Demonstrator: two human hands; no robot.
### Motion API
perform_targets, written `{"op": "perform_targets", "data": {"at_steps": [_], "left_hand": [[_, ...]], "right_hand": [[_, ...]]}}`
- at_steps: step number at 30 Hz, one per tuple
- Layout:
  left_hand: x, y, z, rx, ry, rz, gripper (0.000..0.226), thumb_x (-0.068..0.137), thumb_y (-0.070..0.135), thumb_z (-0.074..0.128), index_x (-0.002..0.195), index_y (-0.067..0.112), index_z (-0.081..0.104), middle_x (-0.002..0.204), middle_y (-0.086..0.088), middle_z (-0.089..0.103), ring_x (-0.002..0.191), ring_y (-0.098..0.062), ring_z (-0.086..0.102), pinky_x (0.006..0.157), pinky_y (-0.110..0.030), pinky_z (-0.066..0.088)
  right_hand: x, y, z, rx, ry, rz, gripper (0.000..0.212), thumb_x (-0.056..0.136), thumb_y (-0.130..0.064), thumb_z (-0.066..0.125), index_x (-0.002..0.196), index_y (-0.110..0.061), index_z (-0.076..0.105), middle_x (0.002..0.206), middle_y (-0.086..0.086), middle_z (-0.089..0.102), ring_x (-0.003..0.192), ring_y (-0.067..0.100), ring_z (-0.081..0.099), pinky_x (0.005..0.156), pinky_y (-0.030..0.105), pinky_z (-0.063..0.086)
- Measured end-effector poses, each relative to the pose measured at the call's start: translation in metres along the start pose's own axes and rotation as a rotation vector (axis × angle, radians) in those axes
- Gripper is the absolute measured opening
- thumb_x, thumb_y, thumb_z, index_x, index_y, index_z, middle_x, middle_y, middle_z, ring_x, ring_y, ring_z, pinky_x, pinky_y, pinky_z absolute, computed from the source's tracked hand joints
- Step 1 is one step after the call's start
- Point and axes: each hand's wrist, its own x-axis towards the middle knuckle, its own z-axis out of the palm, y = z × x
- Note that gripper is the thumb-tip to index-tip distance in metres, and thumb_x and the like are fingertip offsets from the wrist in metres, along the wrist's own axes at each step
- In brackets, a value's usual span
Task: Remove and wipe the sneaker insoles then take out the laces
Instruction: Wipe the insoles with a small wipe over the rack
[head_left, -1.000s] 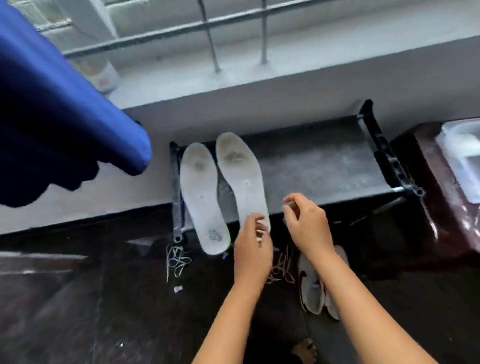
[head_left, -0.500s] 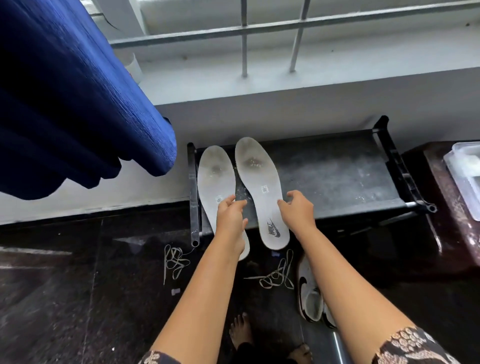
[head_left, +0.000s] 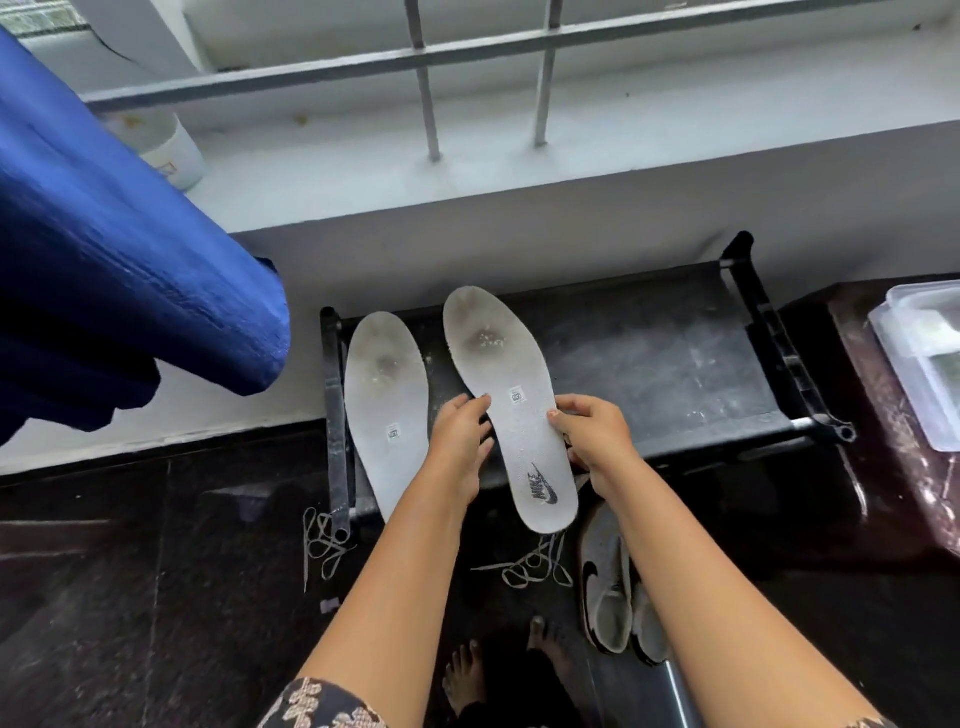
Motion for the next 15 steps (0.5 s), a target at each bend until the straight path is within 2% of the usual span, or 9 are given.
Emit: {"op": "perform_targets", "data": {"at_steps": [2, 5, 7, 9, 11, 13, 15], "left_hand": [[0.005, -0.003, 0.009, -0.011, -0.059, -0.027, 0.018, 0.097, 0.016, 0.049, 0.113, 0.011, 0.054, 0.123, -0.011, 0.061, 0.1, -0.018, 0.061, 0.093, -0.032, 0.047], [0.011, -0.01, 0.017, -0.017, -0.064, -0.044, 0.033, 0.097, 0.024, 0.049, 0.126, 0.007, 0.051, 0.12, -0.011, 0.063, 0.098, -0.016, 0.062, 0.079, -0.027, 0.05], [0.013, -0.011, 0.022, -0.022, -0.04, -0.063, 0.037, 0.097, 0.032, 0.048, 0.127, 0.01, 0.051, 0.119, -0.009, 0.063, 0.097, -0.015, 0.062, 0.074, -0.026, 0.048], [0.015, -0.01, 0.027, -0.014, -0.02, -0.088, 0.036, 0.096, 0.038, 0.048, 0.122, 0.013, 0.054, 0.113, -0.006, 0.065, 0.093, -0.014, 0.062, 0.067, -0.027, 0.046], [0.016, -0.007, 0.033, -0.019, 0.025, -0.106, 0.029, 0.096, 0.039, 0.048, 0.112, 0.016, 0.057, 0.096, -0.003, 0.066, 0.082, -0.015, 0.061, 0.06, -0.028, 0.044], [0.016, -0.002, 0.038, -0.032, 0.072, -0.125, 0.025, 0.096, 0.038, 0.048, 0.103, 0.016, 0.058, 0.09, -0.002, 0.064, 0.08, -0.017, 0.06, 0.058, -0.028, 0.043], [0.019, -0.001, 0.04, -0.021, 0.096, -0.134, 0.026, 0.096, 0.038, 0.049, 0.103, 0.015, 0.059, 0.096, -0.004, 0.065, 0.087, -0.02, 0.061, 0.061, -0.03, 0.045]], "right_hand": [[0.004, -0.001, -0.009, 0.001, -0.003, 0.015, 0.017, 0.088, -0.009, 0.058, 0.094, -0.017, 0.071, 0.086, 0.001, 0.069, 0.06, 0.009, 0.056, 0.044, 0.018, 0.037], [0.01, -0.002, -0.019, -0.008, -0.067, 0.023, 0.017, 0.089, -0.008, 0.056, 0.098, -0.014, 0.069, 0.076, -0.001, 0.064, 0.053, 0.008, 0.05, 0.043, 0.018, 0.038], [0.015, -0.001, -0.023, -0.037, -0.105, 0.028, 0.017, 0.09, -0.01, 0.055, 0.1, -0.014, 0.069, 0.073, -0.001, 0.062, 0.051, 0.009, 0.045, 0.045, 0.018, 0.038], [0.018, 0.002, -0.024, -0.053, -0.132, 0.033, 0.018, 0.09, -0.013, 0.054, 0.101, -0.014, 0.069, 0.076, 0.001, 0.062, 0.052, 0.009, 0.044, 0.046, 0.019, 0.038], [0.019, 0.001, -0.026, -0.053, -0.161, 0.032, 0.018, 0.091, -0.011, 0.054, 0.101, -0.013, 0.069, 0.076, 0.001, 0.062, 0.05, 0.009, 0.042, 0.044, 0.018, 0.037], [0.021, -0.003, -0.029, -0.073, -0.186, 0.027, 0.017, 0.09, -0.01, 0.055, 0.099, -0.013, 0.069, 0.073, -0.001, 0.061, 0.05, 0.008, 0.042, 0.043, 0.017, 0.037], [0.022, -0.006, -0.032, -0.091, -0.206, 0.008, 0.015, 0.09, -0.009, 0.056, 0.096, -0.014, 0.068, 0.072, -0.003, 0.06, 0.051, 0.007, 0.043, 0.044, 0.017, 0.037]]}}
